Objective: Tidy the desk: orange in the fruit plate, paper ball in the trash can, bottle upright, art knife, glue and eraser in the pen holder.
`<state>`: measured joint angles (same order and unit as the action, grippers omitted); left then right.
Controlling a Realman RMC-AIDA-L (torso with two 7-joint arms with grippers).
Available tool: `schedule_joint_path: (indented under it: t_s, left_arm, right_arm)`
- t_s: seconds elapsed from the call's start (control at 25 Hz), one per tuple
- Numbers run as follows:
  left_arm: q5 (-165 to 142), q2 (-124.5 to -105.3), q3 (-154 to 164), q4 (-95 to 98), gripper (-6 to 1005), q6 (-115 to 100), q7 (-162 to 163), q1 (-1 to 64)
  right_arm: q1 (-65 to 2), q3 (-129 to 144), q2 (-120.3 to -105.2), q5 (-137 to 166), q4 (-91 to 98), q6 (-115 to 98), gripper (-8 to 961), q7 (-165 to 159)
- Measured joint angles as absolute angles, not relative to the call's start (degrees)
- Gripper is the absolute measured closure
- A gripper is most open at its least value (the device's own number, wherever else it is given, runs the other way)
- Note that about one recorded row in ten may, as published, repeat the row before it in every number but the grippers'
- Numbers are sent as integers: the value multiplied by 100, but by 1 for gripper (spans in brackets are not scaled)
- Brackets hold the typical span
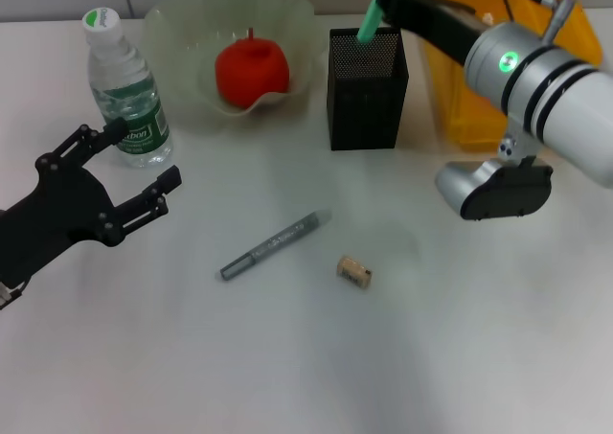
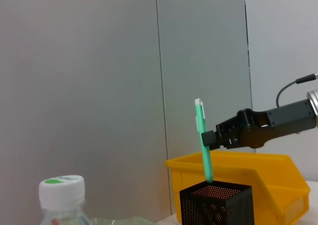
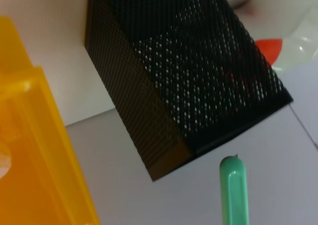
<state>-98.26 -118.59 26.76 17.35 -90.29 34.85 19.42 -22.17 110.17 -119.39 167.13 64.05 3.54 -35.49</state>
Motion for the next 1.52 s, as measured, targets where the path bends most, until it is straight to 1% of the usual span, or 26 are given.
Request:
schedule_joint_path:
  t_s: [0.32, 0.96, 1.08, 1.4, 1.52]
  left_arm:
    - [-9826, -11856, 2645, 1574, 162, -9025, 3244, 1937]
    - [-9827, -11866, 2646, 1564, 162, -9062, 3236, 1914]
    - [-9826, -11866, 2646, 1564, 162, -9062, 3236, 1914]
    - [-9826, -11855, 2651, 1518, 163, -9089, 3249, 1912]
    - [-9826, -11850, 2652, 1512, 162, -9090, 3282, 1917]
  right_arm:
    - [-2130, 11225, -11983, 16686, 6046, 915, 668, -3083]
    - [-2162, 11346, -11988, 16520, 5759, 1443, 632, -2966]
    - [-2198, 11474, -11988, 16191, 5708, 1669, 411, -2976]
    - [-2374, 11896, -11987, 14584, 5533, 2803, 383, -3141]
    - [-2439, 11910, -11972, 14205, 5600, 3268, 380, -3725]
